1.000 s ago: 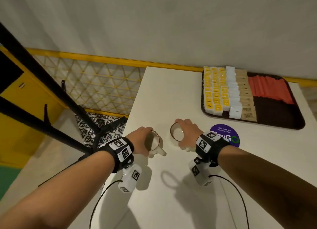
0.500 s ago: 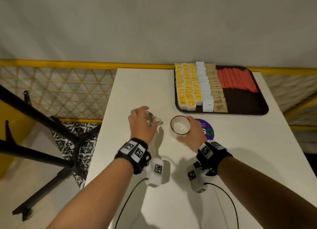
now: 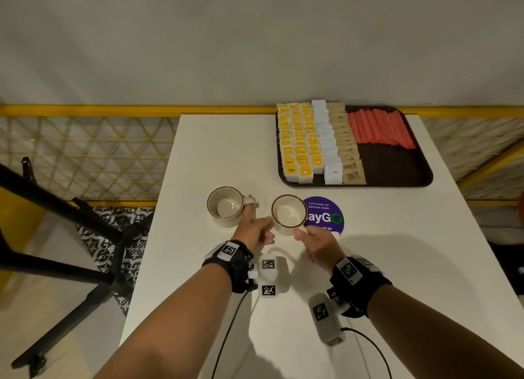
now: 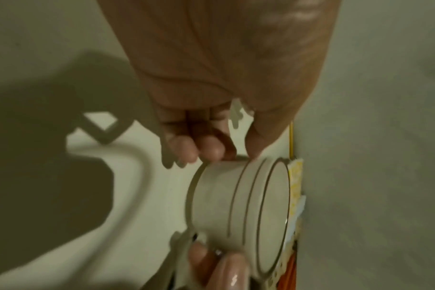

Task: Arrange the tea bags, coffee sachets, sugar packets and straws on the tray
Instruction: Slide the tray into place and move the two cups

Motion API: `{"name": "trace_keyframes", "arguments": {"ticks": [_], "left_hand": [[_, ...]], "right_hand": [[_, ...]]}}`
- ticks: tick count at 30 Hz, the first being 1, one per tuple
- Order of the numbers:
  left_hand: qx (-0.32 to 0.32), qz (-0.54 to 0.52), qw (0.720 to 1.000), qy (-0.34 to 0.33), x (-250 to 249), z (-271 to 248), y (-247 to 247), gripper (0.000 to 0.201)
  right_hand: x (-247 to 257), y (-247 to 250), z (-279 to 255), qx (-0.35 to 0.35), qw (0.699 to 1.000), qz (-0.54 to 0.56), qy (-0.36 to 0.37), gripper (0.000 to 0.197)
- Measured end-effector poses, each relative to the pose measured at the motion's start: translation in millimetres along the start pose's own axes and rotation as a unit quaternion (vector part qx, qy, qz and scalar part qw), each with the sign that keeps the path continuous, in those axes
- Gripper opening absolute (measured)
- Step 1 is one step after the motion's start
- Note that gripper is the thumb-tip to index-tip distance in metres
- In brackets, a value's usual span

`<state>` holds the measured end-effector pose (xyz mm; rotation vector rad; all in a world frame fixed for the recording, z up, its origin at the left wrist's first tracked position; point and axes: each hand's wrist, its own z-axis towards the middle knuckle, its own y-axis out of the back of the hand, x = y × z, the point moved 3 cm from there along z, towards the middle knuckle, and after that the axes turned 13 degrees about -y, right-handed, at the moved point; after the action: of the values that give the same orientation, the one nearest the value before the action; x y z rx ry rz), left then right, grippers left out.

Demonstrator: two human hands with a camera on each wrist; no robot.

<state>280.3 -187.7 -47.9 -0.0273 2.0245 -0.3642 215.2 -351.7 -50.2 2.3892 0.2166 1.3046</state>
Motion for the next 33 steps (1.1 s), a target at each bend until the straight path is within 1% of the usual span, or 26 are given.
{"name": "trace_keyframes", "arguments": {"ticks": [1, 2, 3, 4, 5, 6, 7, 8, 9, 10, 11, 13, 16, 20, 21, 22, 23, 25, 27, 28, 31, 33], "left_hand": [[-0.006, -0.029, 1.0, -0.005, -2, 2, 0, 0.049], [-0.019, -0.041, 0.999, -0.023, -3, 4, 1, 0.038], [-0.038, -0.033, 0.998, -0.042, -7, 3, 1, 0.023], [-0.057, -0.03, 0.996, -0.054, -9, 3, 3, 0.013], [-0.08, -0.024, 0.995, -0.062, -11, -1, 7, 0.015], [-0.104, -0.015, 0.992, -0.072, -11, -2, 14, 0.022], [-0.125, -0.002, 0.988, -0.091, -14, -4, 21, 0.027], [-0.134, 0.023, 0.985, -0.109, -19, -6, 29, 0.03], [-0.127, 0.048, 0.983, -0.123, -27, -6, 38, 0.031], [-0.114, 0.068, 0.983, -0.131, -34, -3, 46, 0.031], [-0.098, 0.088, 0.982, -0.134, -42, 3, 54, 0.031], [-0.078, 0.11, 0.981, -0.137, -58, 22, 70, 0.03], [-0.055, 0.13, 0.977, -0.158, -83, 59, 82, 0.031], [-0.041, 0.104, 0.979, -0.169, -115, 110, 83, 0.031], [-0.036, 0.099, 0.98, -0.168, -121, 122, 84, 0.032], [-0.035, 0.098, 0.98, -0.167, -125, 134, 84, 0.032], [-0.033, 0.094, 0.981, -0.166, -128, 144, 85, 0.032], [-0.03, 0.074, 0.985, -0.156, -128, 162, 84, 0.033], [-0.037, 0.043, 0.988, -0.144, -127, 177, 84, 0.032], [-0.04, 0.037, 0.989, -0.139, -125, 185, 85, 0.032], [-0.026, -0.001, 0.993, -0.119, -118, 206, 86, 0.03], [-0.028, -0.02, 0.995, -0.098, -120, 213, 87, 0.027]], "right_hand": [[-2, -1, 1, 0.007, 1.0, 0.002, -0.003, 0.033], [-4, -1, 3, 0.018, 1.0, -0.001, -0.009, 0.031], [-7, -3, 6, 0.032, 0.999, -0.006, -0.032, 0.029], [-9, -4, 9, 0.033, 0.999, -0.029, -0.031, 0.026], [-5, -5, 10, 0.024, 0.999, -0.015, -0.035, 0.025], [0, -4, 12, -0.006, 1.0, 0.004, -0.022, 0.025], [8, -3, 12, -0.014, 0.998, 0.056, -0.018, 0.025], [15, -5, 15, 0.017, 0.997, 0.076, 0.008, 0.026], [20, -9, 23, 0.046, 0.994, 0.098, 0.022, 0.027], [29, -12, 31, 0.051, 0.992, 0.115, -0.013, 0.028], [39, -15, 42, 0.032, 0.996, 0.088, 0.002, 0.028], [61, -25, 68, 0.049, 0.992, 0.107, -0.045, 0.027], [111, -37, 110, 0.047, 0.989, 0.14, -0.025, 0.03], [152, -48, 163, 0.03, 0.979, 0.193, -0.061, 0.033], [158, -50, 175, 0.036, 0.969, 0.232, -0.083, 0.033], [161, -52, 187, 0.051, 0.951, 0.286, -0.108, 0.035], [163, -53, 196, 0.059, 0.939, 0.317, -0.119, 0.035], [164, -58, 213, 0.091, 0.921, 0.359, -0.125, 0.037], [166, -63, 222, 0.14, 0.891, 0.411, -0.135, 0.041], [166, -64, 225, 0.149, 0.883, 0.424, -0.135, 0.042], [168, -68, 226, 0.141, 0.891, 0.413, -0.126, 0.042], [173, -67, 229, 0.122, 0.903, 0.393, -0.122, 0.037]]}}
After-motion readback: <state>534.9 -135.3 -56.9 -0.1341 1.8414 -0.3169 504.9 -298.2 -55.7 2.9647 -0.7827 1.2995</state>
